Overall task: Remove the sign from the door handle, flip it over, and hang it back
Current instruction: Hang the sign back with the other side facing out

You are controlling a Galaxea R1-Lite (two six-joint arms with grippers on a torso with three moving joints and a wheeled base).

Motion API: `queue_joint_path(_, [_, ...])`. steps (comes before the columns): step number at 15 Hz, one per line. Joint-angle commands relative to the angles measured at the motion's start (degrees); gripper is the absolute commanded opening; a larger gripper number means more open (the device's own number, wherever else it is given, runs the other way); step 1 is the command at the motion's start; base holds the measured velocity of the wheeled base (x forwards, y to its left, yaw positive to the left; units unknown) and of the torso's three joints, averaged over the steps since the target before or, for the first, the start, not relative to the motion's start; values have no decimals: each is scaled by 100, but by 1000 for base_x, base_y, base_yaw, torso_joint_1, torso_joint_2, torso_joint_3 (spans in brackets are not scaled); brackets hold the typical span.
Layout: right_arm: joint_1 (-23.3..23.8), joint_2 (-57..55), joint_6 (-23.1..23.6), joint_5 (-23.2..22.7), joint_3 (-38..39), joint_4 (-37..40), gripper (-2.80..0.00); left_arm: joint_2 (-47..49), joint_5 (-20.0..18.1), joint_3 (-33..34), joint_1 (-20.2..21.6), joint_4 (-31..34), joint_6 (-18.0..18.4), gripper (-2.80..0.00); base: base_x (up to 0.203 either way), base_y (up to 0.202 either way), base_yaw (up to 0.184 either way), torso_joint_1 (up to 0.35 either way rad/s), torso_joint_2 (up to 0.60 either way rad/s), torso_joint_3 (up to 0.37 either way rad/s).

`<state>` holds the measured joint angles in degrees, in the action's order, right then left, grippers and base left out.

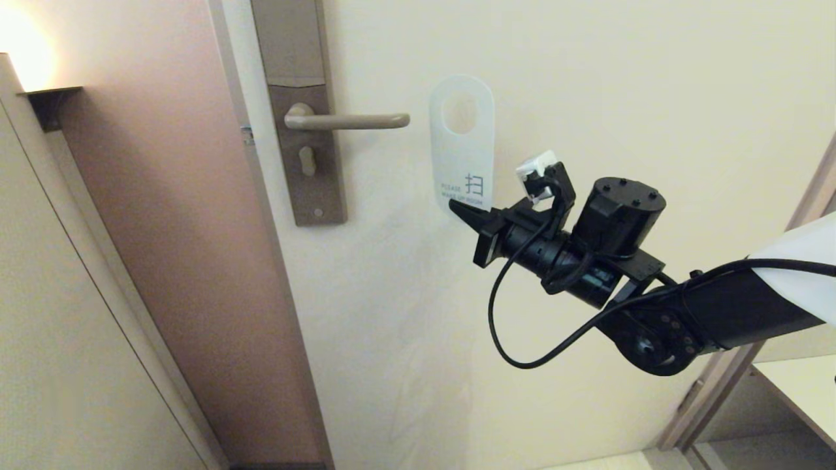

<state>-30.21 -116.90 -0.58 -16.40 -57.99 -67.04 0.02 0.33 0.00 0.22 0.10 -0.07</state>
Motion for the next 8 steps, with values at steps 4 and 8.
queue_joint_path(4, [-97, 18, 64, 5, -11, -6, -280, -2, 2, 0, 3, -1, -1, -280, 0, 0, 0, 0, 0, 0])
queue_joint_path(8, [-187, -72, 137, 5, -66, -2, -280, 1, 2, 0, 4, -1, -1, -280, 0, 0, 0, 0, 0, 0])
